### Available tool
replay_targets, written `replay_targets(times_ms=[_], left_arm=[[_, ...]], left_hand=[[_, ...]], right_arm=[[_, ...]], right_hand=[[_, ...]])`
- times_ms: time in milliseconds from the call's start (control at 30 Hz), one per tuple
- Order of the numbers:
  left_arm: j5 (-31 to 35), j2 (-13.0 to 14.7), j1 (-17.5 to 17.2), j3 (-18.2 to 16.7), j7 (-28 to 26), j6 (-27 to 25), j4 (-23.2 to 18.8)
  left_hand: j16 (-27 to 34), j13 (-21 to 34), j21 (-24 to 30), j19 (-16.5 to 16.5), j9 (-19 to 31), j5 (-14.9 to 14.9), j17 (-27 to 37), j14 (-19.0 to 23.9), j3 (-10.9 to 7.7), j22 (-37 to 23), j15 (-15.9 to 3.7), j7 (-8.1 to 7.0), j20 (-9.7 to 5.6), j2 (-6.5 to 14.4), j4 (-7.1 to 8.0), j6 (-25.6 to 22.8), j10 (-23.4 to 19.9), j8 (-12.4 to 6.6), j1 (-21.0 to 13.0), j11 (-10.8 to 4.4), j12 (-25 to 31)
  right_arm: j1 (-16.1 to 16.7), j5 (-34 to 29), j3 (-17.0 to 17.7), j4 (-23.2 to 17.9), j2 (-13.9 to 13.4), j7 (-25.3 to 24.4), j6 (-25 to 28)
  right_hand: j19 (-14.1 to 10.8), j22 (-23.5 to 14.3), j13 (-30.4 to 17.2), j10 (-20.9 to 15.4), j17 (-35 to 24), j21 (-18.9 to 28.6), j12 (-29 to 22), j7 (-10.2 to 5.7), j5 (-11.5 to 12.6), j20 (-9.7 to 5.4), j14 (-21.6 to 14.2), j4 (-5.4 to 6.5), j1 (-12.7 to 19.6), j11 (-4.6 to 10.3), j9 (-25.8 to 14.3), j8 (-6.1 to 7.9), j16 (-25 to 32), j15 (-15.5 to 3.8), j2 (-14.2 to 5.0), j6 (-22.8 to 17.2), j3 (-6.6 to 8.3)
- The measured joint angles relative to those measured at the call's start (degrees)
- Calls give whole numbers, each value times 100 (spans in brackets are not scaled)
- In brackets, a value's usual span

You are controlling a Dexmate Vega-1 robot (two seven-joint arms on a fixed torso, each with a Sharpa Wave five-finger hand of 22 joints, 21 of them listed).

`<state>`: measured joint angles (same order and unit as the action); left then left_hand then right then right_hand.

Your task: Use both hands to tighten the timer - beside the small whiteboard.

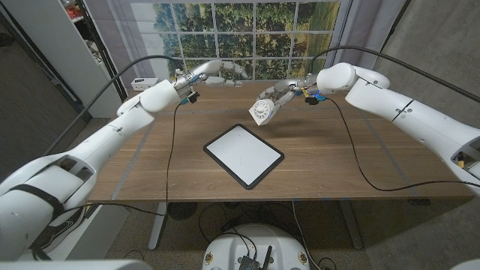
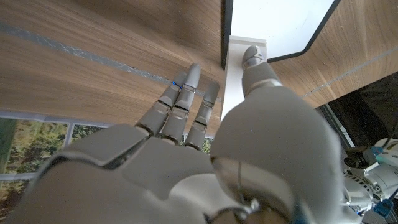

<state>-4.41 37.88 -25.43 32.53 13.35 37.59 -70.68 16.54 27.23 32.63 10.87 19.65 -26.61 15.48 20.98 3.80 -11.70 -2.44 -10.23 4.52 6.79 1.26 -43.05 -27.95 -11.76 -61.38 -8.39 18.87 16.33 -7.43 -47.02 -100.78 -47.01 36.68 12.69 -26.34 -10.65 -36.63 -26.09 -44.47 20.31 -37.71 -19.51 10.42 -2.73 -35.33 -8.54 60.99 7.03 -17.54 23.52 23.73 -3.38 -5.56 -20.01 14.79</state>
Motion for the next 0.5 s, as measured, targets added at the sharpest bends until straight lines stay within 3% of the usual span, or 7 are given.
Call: replay_targets(times_ms=[167, 500], left_arm=[[-961, -5, -344, -186, 193, -438, -176], [-1857, -45, -829, -445, 337, -924, -361]], left_hand=[[6, 0, 0, -31, -26, 0, -7, 54, 48, 0, 8, 28, 30, 0, 0, 88, -31, 67, 0, -31, 25], [6, 0, 0, -31, -53, 0, -7, 83, 79, 0, -21, 22, 30, 0, 32, 144, -61, 67, 0, -62, 25]], right_arm=[[-1, -445, -83, -113, -51, 109, 6], [-67, -1403, -264, -257, -27, 438, 157]], right_hand=[[4, 0, 1, 18, -27, -40, 22, 0, 0, 6, 0, -24, 7, 41, 0, 0, 0, 0, -7, 0, 24], [65, -1, 0, 0, -80, -67, 22, 0, -1, 5, 0, -25, 44, 59, 0, -2, 0, 0, -44, 0, 23]])
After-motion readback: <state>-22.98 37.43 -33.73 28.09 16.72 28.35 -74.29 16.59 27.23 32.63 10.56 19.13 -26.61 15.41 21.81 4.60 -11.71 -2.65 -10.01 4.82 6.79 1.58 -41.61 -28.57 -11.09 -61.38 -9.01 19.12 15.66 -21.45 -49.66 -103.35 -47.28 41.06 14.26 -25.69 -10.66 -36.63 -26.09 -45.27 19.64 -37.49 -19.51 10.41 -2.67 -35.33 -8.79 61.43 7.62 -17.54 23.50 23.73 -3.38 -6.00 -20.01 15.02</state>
